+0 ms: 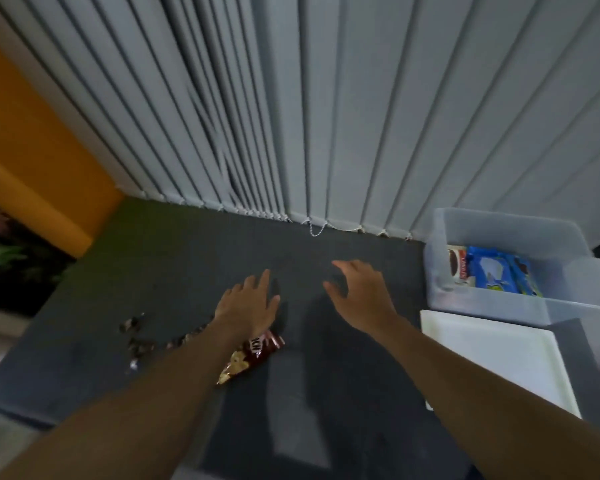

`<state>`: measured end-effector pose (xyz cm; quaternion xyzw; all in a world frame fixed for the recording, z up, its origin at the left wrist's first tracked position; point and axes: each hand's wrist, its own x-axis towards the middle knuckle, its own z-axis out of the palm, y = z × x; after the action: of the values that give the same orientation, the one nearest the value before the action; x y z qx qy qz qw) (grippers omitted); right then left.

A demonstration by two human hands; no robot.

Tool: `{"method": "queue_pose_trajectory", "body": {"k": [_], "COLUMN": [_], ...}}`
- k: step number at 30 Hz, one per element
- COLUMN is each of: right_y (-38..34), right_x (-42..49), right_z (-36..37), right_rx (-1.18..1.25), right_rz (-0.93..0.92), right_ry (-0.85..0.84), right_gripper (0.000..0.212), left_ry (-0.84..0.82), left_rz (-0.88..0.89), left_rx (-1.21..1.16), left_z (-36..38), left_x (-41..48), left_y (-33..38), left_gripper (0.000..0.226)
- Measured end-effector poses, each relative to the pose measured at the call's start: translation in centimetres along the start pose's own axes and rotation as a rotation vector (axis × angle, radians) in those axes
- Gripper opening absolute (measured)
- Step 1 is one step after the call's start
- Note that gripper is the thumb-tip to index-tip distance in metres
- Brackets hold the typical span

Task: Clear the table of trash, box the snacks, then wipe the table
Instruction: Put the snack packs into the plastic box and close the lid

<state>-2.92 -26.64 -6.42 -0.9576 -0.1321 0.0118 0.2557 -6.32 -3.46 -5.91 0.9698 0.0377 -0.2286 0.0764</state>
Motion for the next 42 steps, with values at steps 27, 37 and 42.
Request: {"method": "queue_pose_trajectory", "body": {"k": [27,37,42], "right_y": [-5.1,1.2,4.9], "right_x": [1.5,1.4,1.6], "right_z": [6.3,-3.7,-8.6], "right_rx": [0.441,0.378,0.283], "right_rz": [0.379,0.385,0.353], "right_ry": [-0.656,-0.442,-0.187], "right_gripper": [0.025,0.014,0.015], "left_ry": [0.052,-0.061,0.109], "left_rz": [-0.409,-0.212,0.017], "left_rx": [-0.592,-0.557,-0.522], "left_z": [2.7,-1.4,-4.4], "left_x": [-1.9,1.9,3.5], "left_y": [-8.2,1.9,7.4], "left_gripper": [0.058,0.023,0.040]}}
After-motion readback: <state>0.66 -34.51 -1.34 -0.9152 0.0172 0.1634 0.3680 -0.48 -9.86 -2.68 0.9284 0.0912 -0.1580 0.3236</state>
